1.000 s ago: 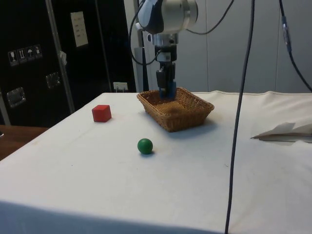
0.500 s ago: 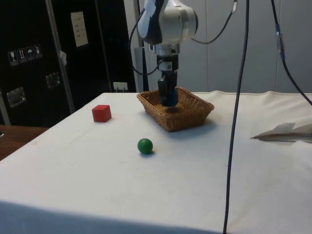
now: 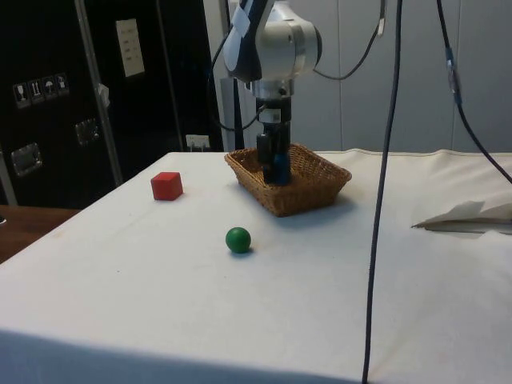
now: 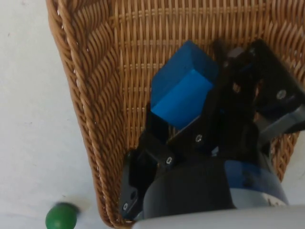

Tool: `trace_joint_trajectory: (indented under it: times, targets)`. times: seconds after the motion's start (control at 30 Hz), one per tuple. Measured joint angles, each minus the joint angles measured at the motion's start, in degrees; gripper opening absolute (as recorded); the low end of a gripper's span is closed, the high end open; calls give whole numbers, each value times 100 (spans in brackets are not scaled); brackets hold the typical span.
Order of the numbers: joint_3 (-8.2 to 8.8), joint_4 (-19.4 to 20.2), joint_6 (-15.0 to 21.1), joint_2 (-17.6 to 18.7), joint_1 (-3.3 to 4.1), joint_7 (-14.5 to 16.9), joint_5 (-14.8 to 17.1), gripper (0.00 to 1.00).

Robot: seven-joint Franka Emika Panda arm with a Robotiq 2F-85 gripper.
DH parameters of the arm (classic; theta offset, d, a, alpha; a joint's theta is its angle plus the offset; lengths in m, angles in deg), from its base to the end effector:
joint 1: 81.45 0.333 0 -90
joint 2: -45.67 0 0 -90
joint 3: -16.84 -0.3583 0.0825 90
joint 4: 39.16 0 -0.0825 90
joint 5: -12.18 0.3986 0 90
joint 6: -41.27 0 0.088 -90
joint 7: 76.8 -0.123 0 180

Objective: Place all non-red objects into the basket.

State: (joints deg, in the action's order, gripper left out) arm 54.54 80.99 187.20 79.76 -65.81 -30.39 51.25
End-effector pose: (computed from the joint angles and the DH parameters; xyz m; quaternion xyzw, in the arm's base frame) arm 0.5618 -0.2264 0.1967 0.9991 -0.0271 0.0329 0.0030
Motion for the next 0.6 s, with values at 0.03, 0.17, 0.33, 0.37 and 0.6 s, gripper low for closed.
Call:
trace_joint_trajectory:
  times: [0.03,0.17,0.33,0.37,0.6]
  targets:
    - [0,0,0,0,0,-6,0,81]
    - [0,-6,-11,0,0,-6,0,100]
    - [6,-6,-23,0,0,-6,0,100]
    - [6,-11,-29,0,0,-6,0,100]
    - [109,46,-132,-206,34,0,-40,100]
